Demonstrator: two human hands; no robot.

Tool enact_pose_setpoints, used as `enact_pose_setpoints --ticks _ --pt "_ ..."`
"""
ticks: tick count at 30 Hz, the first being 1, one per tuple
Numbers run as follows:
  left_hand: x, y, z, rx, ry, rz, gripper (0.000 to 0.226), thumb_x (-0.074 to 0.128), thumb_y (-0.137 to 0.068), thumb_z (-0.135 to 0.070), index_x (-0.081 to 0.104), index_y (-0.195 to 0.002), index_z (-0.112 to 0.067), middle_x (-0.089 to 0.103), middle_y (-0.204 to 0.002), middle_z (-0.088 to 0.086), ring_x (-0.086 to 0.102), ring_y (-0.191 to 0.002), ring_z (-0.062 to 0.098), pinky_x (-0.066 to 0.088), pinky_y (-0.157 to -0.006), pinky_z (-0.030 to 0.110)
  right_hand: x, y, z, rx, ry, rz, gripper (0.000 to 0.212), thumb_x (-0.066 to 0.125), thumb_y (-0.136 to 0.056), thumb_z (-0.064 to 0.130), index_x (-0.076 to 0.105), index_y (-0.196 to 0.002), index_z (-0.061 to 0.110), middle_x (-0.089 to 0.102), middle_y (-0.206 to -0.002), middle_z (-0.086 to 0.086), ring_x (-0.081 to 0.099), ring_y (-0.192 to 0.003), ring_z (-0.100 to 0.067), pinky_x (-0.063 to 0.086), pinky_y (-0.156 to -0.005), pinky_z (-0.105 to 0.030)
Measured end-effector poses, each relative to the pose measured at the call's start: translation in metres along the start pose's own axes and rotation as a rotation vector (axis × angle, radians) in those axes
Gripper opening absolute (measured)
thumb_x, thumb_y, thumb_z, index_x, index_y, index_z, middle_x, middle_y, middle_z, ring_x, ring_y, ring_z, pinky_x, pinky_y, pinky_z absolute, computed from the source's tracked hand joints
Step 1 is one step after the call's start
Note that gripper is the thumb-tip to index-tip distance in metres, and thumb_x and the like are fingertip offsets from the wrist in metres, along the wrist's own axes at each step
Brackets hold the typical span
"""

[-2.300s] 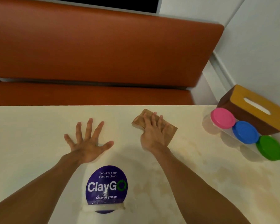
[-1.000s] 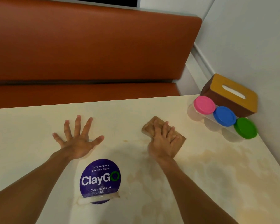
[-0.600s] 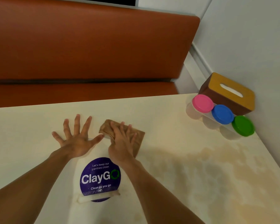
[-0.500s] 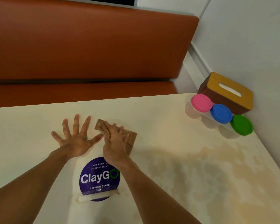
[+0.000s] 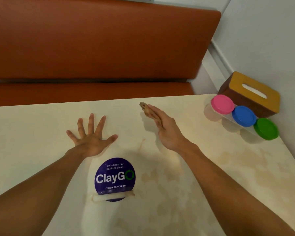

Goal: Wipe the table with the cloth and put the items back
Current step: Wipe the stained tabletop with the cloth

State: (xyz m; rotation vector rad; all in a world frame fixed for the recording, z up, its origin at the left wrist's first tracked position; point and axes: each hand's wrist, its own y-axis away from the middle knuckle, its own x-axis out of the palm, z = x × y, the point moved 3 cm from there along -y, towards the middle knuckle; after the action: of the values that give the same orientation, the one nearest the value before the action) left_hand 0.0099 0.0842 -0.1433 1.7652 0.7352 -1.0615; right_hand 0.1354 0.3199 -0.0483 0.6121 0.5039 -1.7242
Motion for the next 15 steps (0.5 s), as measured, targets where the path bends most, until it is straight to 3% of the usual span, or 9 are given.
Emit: enact_pose_setpoints --ticks 2,4,6,11,15 --pt "0.001 0.000 0.004 -0.005 -0.005 0.001 0.096 -0.005 -0.052 -0.099 -0.041 -0.129 -0.054 -0.051 -0.143 -0.012 -0.039 -0.139 0.031 -0.021 -0.105 0.067 0.023 0.006 -0.018 0.006 0.432 0.185 0.061 0.041 -0.097 0.003 0.030 -0.148 0.034 0.033 -0.156 0.006 0.028 -0.145 -0.026 0.021 -0.118 -0.046" --pt "0.003 -0.001 0.005 -0.007 -0.009 -0.020 0.095 -0.006 -0.051 -0.099 -0.042 -0.128 -0.055 -0.052 -0.142 -0.013 -0.039 -0.139 0.031 -0.021 -0.105 0.067 0.043 0.023 -0.031 0.027 0.577 0.321 0.075 0.044 -0.091 -0.002 0.022 -0.149 0.041 0.014 -0.161 0.010 0.002 -0.150 -0.028 0.002 -0.120 -0.051" --pt "0.003 -0.003 0.004 -0.006 -0.009 -0.033 0.095 -0.007 -0.051 -0.099 -0.042 -0.128 -0.055 -0.052 -0.141 -0.013 -0.039 -0.139 0.031 -0.021 -0.105 0.067 0.047 0.033 -0.040 -0.028 0.589 0.340 0.079 0.046 -0.088 -0.003 0.021 -0.149 0.041 0.005 -0.162 0.012 -0.011 -0.149 -0.027 -0.006 -0.119 -0.053" --pt "0.005 -0.005 0.007 0.000 -0.012 -0.045 0.095 -0.005 -0.052 -0.099 -0.041 -0.129 -0.056 -0.051 -0.143 -0.013 -0.037 -0.140 0.031 -0.020 -0.105 0.067 0.039 0.056 -0.040 -0.156 0.603 0.435 0.073 0.046 -0.086 -0.001 0.031 -0.145 0.038 0.012 -0.161 0.014 -0.009 -0.150 -0.024 -0.004 -0.119 -0.053" --pt "0.005 -0.007 0.006 -0.001 -0.009 -0.060 0.096 -0.005 -0.052 -0.100 -0.039 -0.131 -0.056 -0.048 -0.146 -0.012 -0.036 -0.141 0.032 -0.020 -0.105 0.067 0.040 0.093 -0.035 -0.147 0.564 0.445 0.072 0.042 -0.086 -0.001 0.033 -0.144 0.041 0.007 -0.160 0.020 -0.017 -0.148 -0.018 -0.013 -0.119 -0.048"
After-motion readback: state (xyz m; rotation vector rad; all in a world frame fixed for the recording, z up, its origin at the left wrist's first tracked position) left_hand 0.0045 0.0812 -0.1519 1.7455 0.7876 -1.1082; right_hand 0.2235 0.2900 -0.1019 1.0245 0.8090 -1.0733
